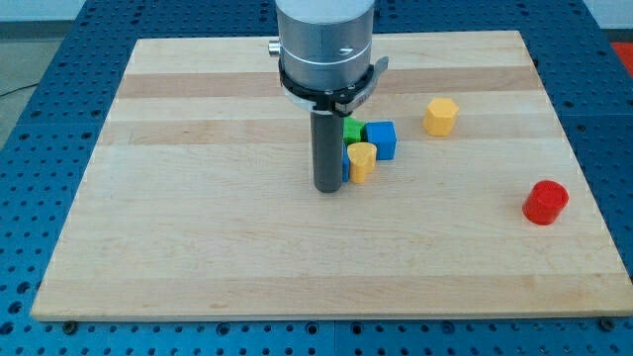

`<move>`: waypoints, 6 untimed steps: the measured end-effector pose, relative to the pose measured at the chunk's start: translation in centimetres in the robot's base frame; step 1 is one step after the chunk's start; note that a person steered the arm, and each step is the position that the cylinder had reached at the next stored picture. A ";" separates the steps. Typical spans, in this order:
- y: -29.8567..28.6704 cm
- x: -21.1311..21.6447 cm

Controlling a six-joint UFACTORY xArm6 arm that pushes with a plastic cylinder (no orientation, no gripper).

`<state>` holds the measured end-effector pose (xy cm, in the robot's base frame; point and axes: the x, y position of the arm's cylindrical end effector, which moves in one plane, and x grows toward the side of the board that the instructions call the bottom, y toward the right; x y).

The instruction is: Push the red circle slightly towards the left of the board

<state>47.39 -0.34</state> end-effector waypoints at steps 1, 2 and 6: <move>0.3 0.0; 0.5 0.3; 29.1 7.0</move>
<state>54.39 28.76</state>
